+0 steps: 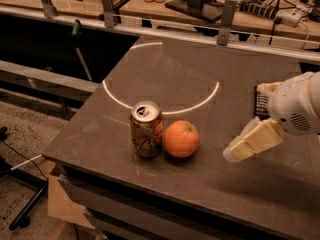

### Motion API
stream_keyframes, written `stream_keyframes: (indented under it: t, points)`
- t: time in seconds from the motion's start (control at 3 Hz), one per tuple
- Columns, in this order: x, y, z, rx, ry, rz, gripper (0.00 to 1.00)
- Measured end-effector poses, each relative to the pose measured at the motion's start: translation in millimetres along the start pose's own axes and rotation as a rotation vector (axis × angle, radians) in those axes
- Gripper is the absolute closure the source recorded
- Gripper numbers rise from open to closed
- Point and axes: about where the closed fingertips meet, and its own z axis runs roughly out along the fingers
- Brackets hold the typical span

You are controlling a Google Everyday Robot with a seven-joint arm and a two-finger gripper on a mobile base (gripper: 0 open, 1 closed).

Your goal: Move orange near orange can

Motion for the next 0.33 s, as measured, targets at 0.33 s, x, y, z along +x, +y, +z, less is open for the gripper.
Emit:
stream_keyframes:
  t: [0.33]
  points:
    - [-2.8, 0.4, -0.4, 0.003, -0.001, 0.003, 0.00]
